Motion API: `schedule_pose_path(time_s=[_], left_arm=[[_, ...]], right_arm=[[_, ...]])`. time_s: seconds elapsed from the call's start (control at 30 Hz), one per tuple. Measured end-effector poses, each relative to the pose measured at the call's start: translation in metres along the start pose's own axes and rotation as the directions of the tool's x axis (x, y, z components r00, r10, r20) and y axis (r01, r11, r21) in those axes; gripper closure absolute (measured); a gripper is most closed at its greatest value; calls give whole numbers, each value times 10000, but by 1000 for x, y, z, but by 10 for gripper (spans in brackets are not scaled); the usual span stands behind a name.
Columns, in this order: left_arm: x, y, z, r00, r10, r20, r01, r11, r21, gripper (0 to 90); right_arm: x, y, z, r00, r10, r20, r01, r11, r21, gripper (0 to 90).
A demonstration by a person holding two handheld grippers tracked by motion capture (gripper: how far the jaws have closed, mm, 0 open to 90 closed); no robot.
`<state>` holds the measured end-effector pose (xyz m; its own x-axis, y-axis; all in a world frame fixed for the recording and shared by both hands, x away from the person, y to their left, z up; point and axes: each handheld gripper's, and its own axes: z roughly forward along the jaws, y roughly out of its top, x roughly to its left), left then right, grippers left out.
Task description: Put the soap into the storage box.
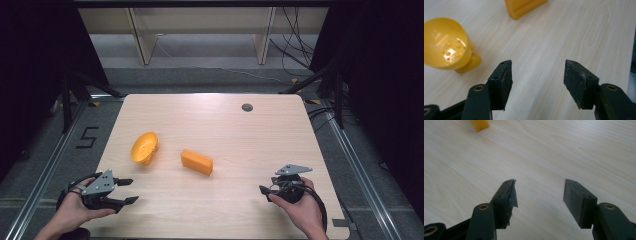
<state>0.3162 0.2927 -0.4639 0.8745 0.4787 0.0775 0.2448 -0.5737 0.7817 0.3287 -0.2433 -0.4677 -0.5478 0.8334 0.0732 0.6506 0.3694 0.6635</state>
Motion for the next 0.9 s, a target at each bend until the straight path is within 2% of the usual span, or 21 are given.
schedule_pose_path(time_s=[0.03,0.07,0.1,0.13,0.17,0.2,0.23,0.3,0.33,0.37,0.4,0.43,0.53,0.57,0.63,0.67,0.7,0.73,0.8,0.9], left_arm=[[0,1,1,9994,309,-132,-307,9995,83,392],[0,3,3,9977,646,-211,-641,9977,211,393],[-1,5,5,9948,1010,-142,-1005,9943,349,393],[-1,5,5,9948,1010,-142,-1005,9943,349,412],[-3,7,8,9908,1350,-47,-1347,9902,375,412],[-4,10,11,9858,1674,103,-1676,9852,368,456],[-4,13,12,9793,2016,172,-2022,9781,502,456],[-5,21,18,9785,1998,515,-2023,9780,500,466],[-5,21,18,9785,1998,515,-2023,9780,500,474],[-4,26,20,9780,1945,751,-1995,9776,670,502],[-4,26,20,9780,1945,751,-1995,9776,670,516],[-3,30,22,9804,1759,891,-1808,9822,502,534],[1,36,23,9792,1756,1019,-1811,9823,480,581],[5,43,26,9778,1764,1130,-1835,9814,557,576],[5,45,28,9796,1703,1071,-1754,9837,400,555],[9,52,31,9772,1869,1011,-1922,9803,457,536],[10,56,34,9783,1774,1068,-1827,9823,415,528],[13,60,36,9759,1816,1212,-1894,9803,561,519],[13,63,39,9775,1741,1188,-1811,9821,509,517],[17,75,50,9708,2085,1191,-2166,9744,598,490]], right_arm=[[1,1,-2,9997,210,-80,-209,9997,104,436],[0,1,-1,9999,76,-108,-75,10000,63,436],[1,1,-2,9996,287,-32,-287,9994,217,436],[1,1,-2,9996,287,-32,-287,9994,217,436],[1,1,-2,9996,286,-44,-285,9994,216,436],[1,0,0,10000,88,6,-88,9999,58,436],[1,0,0,10000,88,6,-88,9999,58,436],[2,1,-2,9999,154,-22,-153,9998,158,436],[2,1,-2,9999,154,-22,-153,9998,158,436],[2,1,-3,9995,315,-34,-314,9991,274,436],[2,1,-3,9995,315,-34,-314,9991,274,436],[1,0,-3,9996,272,-32,-271,9993,249,436],[1,0,-3,9996,290,-20,-289,9993,221,436],[1,0,-3,9996,295,-13,-295,9993,221,436],[1,0,-3,9996,291,-18,-290,9993,222,436],[2,0,-3,9996,274,-46,-273,9993,255,436],[2,0,-3,9996,276,-50,-275,9993,261,436],[2,0,-3,9996,278,-48,-277,9993,259,435],[2,0,-3,9996,282,-17,-282,9994,224,436],[1,0,-3,9999,157,-45,-156,9998,150,436]])
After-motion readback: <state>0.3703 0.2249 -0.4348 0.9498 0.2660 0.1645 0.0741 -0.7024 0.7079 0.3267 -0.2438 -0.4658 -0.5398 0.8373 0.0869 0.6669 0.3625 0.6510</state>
